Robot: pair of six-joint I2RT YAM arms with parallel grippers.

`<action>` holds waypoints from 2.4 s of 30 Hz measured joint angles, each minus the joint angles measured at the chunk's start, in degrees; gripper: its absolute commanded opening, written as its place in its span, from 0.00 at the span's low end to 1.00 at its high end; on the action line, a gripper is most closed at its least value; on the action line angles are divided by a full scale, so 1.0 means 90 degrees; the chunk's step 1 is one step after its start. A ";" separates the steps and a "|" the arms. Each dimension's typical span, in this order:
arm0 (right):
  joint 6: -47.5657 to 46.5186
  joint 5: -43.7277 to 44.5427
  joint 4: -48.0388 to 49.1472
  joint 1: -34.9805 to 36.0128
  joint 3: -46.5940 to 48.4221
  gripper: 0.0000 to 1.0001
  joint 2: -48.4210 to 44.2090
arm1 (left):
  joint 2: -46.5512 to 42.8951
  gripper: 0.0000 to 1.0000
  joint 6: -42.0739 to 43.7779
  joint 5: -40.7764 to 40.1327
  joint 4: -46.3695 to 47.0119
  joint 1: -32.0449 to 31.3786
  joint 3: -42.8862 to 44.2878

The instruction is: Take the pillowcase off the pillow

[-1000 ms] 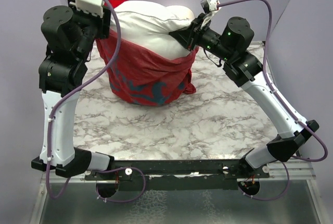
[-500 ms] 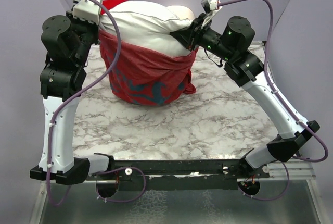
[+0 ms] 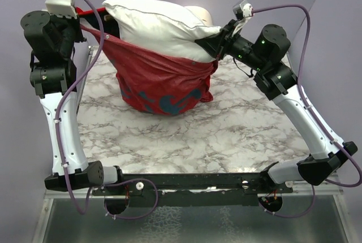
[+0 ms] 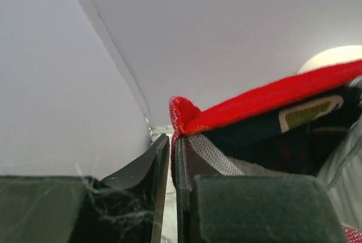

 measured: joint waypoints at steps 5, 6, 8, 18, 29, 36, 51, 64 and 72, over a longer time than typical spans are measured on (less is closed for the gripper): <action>0.0325 -0.0316 0.0073 -0.0413 -0.0070 0.01 -0.0015 | -0.0393 0.12 -0.0102 0.0707 0.0129 0.0165 -0.1280; 0.0413 -0.0359 0.0075 -0.0529 -0.0070 0.01 -0.0015 | -0.0498 0.11 -0.0075 0.0816 0.0160 0.0172 -0.1647; 0.0551 -0.0410 0.0073 -0.0699 -0.0061 0.01 -0.0007 | -0.0714 0.11 0.0041 0.1042 0.0199 0.0180 -0.2467; 0.1489 -0.0556 -0.0029 -0.1120 0.0627 0.01 0.0532 | -0.1841 0.69 0.1642 0.1838 0.0180 0.0216 -0.5608; 0.1838 -0.0928 0.0233 -0.1149 0.0879 0.01 0.0840 | -0.1753 0.77 0.1753 0.3191 -0.1520 0.0403 -0.1331; 0.1445 -0.0848 -0.0182 -0.0223 0.1914 0.01 0.1382 | -0.1637 0.78 0.1158 0.4481 -0.1418 0.0406 0.0551; 0.0891 -0.0777 -0.1547 0.1593 0.4690 0.01 0.2943 | -0.0794 0.80 -0.0886 0.6144 0.0444 0.0590 0.0833; 0.1404 -0.1263 -0.1105 0.1571 0.4765 0.01 0.3133 | -0.0826 0.80 -0.0809 0.6511 0.0185 0.0614 -0.0172; 0.1421 -0.1377 -0.0903 0.1569 0.4728 0.01 0.3432 | -0.0561 0.71 0.0731 0.5469 -0.0442 -0.0046 -0.0379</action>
